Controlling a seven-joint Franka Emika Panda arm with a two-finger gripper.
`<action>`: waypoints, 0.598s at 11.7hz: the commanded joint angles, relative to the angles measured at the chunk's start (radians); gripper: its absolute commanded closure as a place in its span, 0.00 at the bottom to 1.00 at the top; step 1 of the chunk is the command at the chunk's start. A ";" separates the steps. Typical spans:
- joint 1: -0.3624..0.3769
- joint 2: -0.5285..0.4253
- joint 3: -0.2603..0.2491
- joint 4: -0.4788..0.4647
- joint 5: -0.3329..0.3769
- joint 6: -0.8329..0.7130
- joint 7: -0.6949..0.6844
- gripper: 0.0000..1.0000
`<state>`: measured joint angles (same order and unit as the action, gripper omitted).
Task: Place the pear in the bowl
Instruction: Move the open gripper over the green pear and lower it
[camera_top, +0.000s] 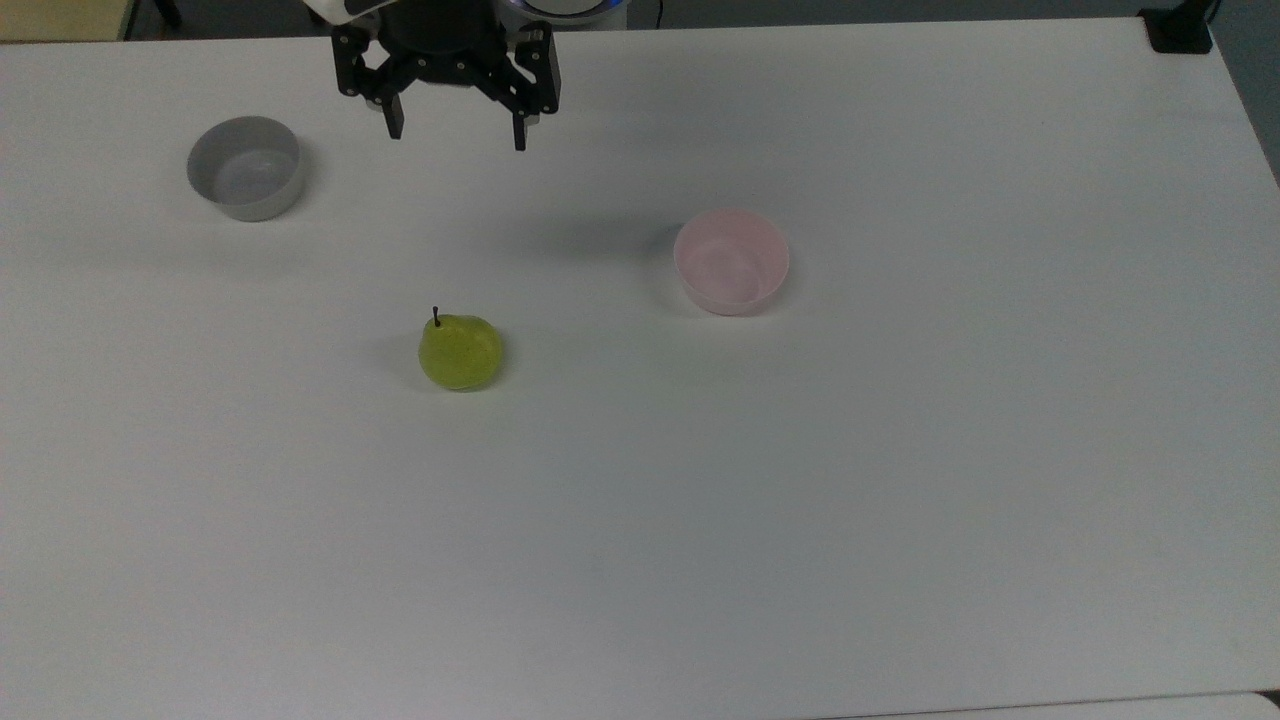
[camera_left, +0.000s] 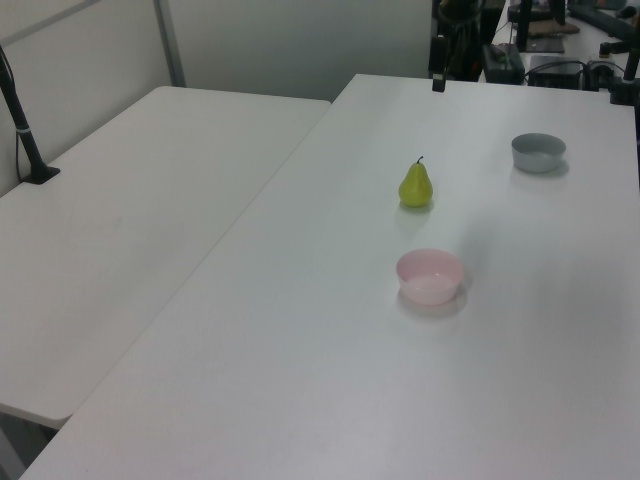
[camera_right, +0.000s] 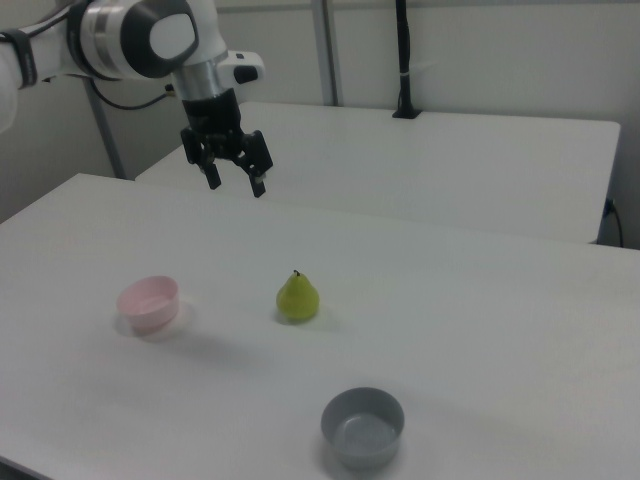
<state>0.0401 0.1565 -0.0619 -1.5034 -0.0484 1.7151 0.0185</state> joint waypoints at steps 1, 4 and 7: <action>-0.020 0.081 0.001 0.043 -0.001 0.056 -0.041 0.00; -0.019 0.121 0.007 -0.032 -0.025 0.202 -0.040 0.00; -0.020 0.164 0.007 -0.096 -0.073 0.274 -0.040 0.00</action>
<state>0.0240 0.3122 -0.0611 -1.5399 -0.0815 1.9309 0.0007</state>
